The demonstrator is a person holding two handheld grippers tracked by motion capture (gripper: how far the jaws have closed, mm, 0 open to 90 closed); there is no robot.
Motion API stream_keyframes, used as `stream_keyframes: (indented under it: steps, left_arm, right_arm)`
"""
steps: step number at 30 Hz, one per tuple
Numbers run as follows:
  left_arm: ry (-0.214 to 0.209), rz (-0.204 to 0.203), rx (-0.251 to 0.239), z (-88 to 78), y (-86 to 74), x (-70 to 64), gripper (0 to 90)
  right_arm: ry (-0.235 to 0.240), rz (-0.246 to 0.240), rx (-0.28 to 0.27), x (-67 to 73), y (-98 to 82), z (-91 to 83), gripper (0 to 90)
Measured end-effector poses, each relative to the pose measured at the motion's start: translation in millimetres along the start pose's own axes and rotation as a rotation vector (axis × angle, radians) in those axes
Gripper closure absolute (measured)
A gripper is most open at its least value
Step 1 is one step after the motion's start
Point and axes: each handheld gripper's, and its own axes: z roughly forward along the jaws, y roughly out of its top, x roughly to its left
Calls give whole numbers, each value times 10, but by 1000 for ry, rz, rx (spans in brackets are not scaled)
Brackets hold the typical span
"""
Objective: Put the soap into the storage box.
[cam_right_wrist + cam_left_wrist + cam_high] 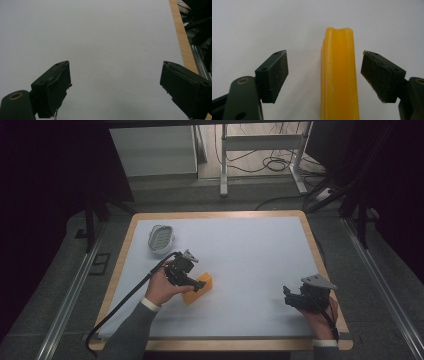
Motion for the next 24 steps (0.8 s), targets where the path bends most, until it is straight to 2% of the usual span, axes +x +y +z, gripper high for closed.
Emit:
stream_keyframes:
  steps: [4, 9, 15, 16, 17, 19, 24]
  left_arm:
    - [-1, 17, 23, 89, -35, -68, 251]
    - [-6, 10, 60, 197, -62, -61, 318]
    - [-25, 11, 91, 260, -80, -76, 457]
    - [-27, 11, 102, 273, -84, -80, 457]
    - [-35, 20, 117, 295, -94, -81, 521]
    - [-26, 26, 116, 303, -105, -98, 587]
    - [-20, 27, 106, 299, -113, -96, 605]
  right_arm:
    - [-2, -5, -1, 9, 1, -1, 99]
    - [-1, -7, 2, 6, -5, 8, 99]
    - [-18, -16, 14, 6, -18, 28, 99]
    - [-18, -16, 14, 6, -18, 28, 99]
    - [-16, -16, 15, 10, -20, 31, 99]
    - [-19, -22, 14, 11, -18, 30, 99]
    - [-30, -23, 18, 9, -20, 32, 99]
